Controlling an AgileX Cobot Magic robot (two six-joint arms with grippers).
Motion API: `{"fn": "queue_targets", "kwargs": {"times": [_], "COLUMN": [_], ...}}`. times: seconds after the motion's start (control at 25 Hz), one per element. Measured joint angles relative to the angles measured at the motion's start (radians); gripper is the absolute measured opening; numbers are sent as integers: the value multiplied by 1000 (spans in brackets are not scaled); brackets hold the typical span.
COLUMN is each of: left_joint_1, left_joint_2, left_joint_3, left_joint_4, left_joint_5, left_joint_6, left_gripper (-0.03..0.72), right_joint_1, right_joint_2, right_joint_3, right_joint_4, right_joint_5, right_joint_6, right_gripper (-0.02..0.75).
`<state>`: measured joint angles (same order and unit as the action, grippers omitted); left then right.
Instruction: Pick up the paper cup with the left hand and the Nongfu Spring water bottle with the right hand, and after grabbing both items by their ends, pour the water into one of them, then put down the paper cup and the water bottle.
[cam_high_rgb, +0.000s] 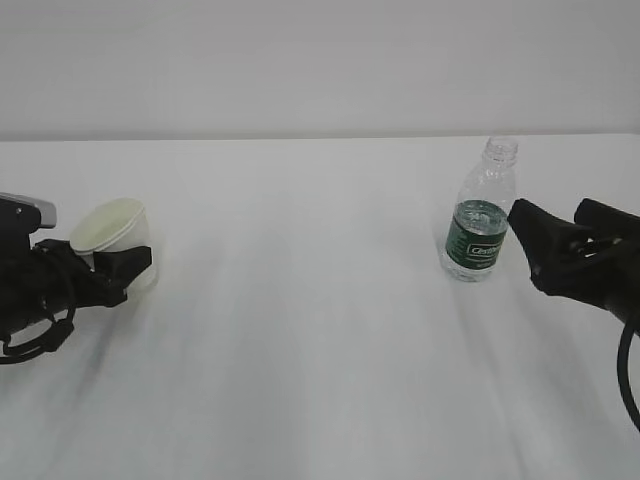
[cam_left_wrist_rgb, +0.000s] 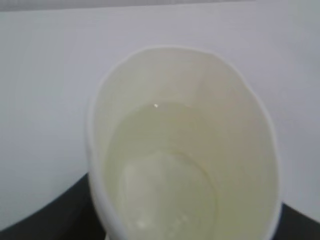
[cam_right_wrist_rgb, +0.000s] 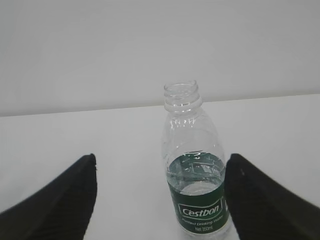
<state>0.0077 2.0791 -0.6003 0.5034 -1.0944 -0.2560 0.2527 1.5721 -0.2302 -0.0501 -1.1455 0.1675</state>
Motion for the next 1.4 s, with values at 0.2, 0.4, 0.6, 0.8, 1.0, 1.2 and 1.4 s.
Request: {"fn": "queue_targets", "kwargs": {"times": [0.2, 0.4, 0.6, 0.8, 1.0, 1.2, 1.4], "left_joint_1": [0, 0, 0, 0, 0, 0, 0], "left_joint_2": [0, 44, 66, 66, 66, 66, 66], "left_joint_3": [0, 0, 0, 0, 0, 0, 0], "left_joint_4": [-38, -76, -83, -83, -77, -56, -48], "left_joint_5": [-25, -35, -50, -50, -50, -50, -50], "left_joint_6": [20, 37, 40, 42, 42, 42, 44], "left_gripper": [439, 438, 438, 441, 530, 587, 593], "right_joint_1": [0, 0, 0, 0, 0, 0, 0], "right_joint_2": [0, 0, 0, 0, 0, 0, 0], "right_joint_3": [0, 0, 0, 0, 0, 0, 0], "right_joint_4": [-9, -14, -14, -16, -20, -22, -22], "right_joint_5": [0, 0, 0, 0, 0, 0, 0], "right_joint_6": [19, 23, 23, 24, 24, 26, 28], "right_gripper": [594, 593, 593, 593, 592, 592, 593]}}
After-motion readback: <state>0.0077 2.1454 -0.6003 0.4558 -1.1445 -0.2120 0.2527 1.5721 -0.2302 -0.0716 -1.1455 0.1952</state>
